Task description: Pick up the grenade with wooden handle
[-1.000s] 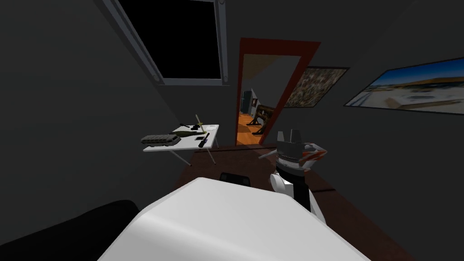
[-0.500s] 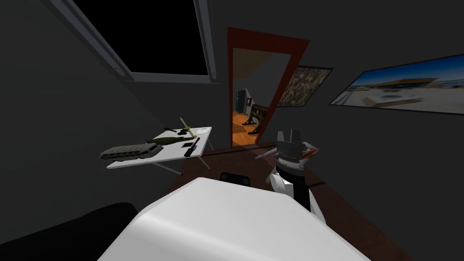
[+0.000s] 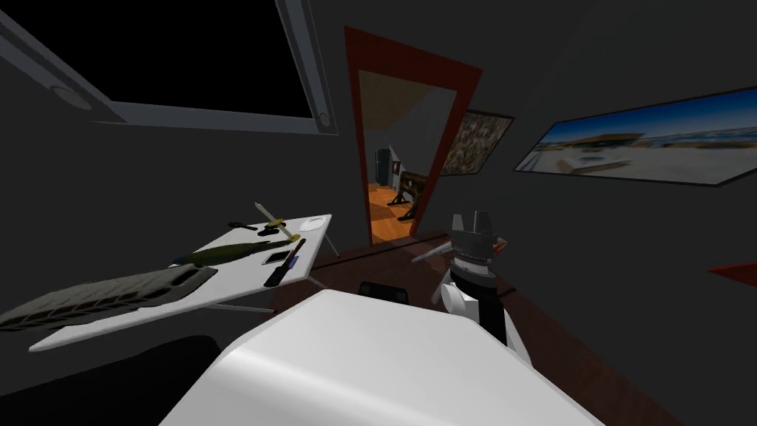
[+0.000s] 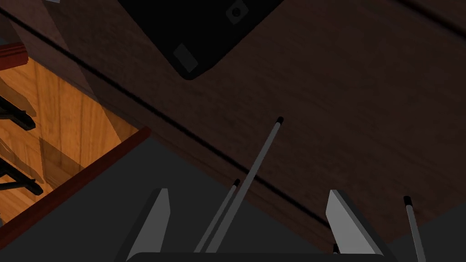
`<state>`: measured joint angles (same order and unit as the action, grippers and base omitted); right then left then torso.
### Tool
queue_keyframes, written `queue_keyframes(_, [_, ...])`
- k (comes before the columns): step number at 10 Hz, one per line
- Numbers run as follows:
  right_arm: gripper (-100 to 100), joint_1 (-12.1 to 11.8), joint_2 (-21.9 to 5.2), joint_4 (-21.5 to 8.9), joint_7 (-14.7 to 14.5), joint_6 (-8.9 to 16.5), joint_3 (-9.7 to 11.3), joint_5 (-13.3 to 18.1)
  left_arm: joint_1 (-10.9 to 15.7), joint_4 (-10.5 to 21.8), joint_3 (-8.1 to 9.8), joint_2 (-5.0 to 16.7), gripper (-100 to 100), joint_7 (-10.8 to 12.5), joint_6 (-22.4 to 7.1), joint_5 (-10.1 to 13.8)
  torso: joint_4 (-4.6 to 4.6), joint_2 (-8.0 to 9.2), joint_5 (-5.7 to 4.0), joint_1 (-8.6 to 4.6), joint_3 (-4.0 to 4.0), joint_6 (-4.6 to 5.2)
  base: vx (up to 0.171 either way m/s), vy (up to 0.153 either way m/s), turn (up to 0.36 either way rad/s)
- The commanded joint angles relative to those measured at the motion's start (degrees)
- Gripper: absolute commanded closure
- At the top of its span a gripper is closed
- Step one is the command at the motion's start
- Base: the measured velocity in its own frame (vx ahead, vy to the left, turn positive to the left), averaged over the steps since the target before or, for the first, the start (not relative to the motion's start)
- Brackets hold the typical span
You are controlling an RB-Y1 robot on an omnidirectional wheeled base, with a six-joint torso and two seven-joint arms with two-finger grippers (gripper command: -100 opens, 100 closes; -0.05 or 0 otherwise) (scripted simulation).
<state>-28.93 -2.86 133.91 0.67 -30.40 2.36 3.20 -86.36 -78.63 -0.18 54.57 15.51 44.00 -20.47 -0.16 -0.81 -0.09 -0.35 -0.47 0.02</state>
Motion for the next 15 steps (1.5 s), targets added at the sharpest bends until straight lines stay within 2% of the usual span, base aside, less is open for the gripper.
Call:
queue_keyframes(1, [0,0.0,0.0,0.0,0.0,0.0,0.0,0.0,-1.82,1.53,0.35,2.86,-100,1.07,0.07,-1.31,0.0,0.0,0.0,0.0,0.0,0.0,0.309,-0.005,-0.325])
queue_keyframes(2, [0,0.0,0.0,0.0,0.0,0.0,0.0,0.0,-1.82,1.53,0.35,4.52,-100,1.07,0.07,-1.31,-0.04,-0.22,0.02,0.06,-0.12,0.06,0.221,0.001,-0.145])
queue_keyframes(3, [0,0.0,0.0,0.0,0.0,0.0,0.0,0.0,-3.13,3.03,0.72,6.14,-100,1.94,0.63,-2.26,-0.01,-0.01,0.01,0.03,-0.02,-0.02,0.245,-0.036,-0.207])
queue_keyframes(5, [0,0.0,0.0,0.0,0.0,0.0,0.0,0.0,-4.15,4.24,1.02,9.6,-100,2.81,1.21,-3.06,0.01,0.1,-0.02,-0.06,0.04,-0.01,0.204,0.018,-0.208])
queue_keyframes(6, [0,0.01,0.0,0.0,0.0,0.0,0.0,0.0,-4.15,4.24,1.02,10.57,-100,2.81,1.21,-3.06,0.02,0.08,0.03,0.12,0.05,0.04,0.172,0.062,-0.115])
queue_keyframes(7, [0,0.0,0.0,0.0,0.0,0.0,-0.01,0.0,-4.86,5.15,1.25,12.52,-100,3.67,1.82,-3.72,0.04,0.21,0.04,0.15,0.11,-0.04,0.191,0.046,-0.188])
queue_keyframes(8, [0,0.01,0.0,0.0,0.0,0.0,0.0,0.0,-4.86,5.15,1.25,13.14,-100,3.67,1.82,-3.72,0.05,0.17,0.04,0.13,0.1,0.02,0.157,0.041,-0.109])
queue_keyframes(11, [0,0.01,-0.01,0.0,0.0,0.0,-0.01,0.0,-5.02,6.02,1.71,18.67,-100,6.09,3.92,-4.45,0.03,0.1,0.11,0.46,0.06,0.03,0.198,0.144,-0.208])
queue_keyframes(13, [0,0.0,-0.02,0.0,0.0,0.0,-0.02,0.0,-4.02,5.33,1.92,20.29,-100,7.28,5.5,-4.03,0.03,0.11,0.16,0.56,0.06,-0.01,0.177,0.188,-0.104])
queue_keyframes(15, [0,0.01,-0.02,0.0,0.0,0.0,-0.02,0.0,-3.34,5.29,1.51,20.26,-100,7.53,5.27,-4.15,0.09,0.4,0.17,0.63,0.22,-0.06,0.077,0.149,-0.037])
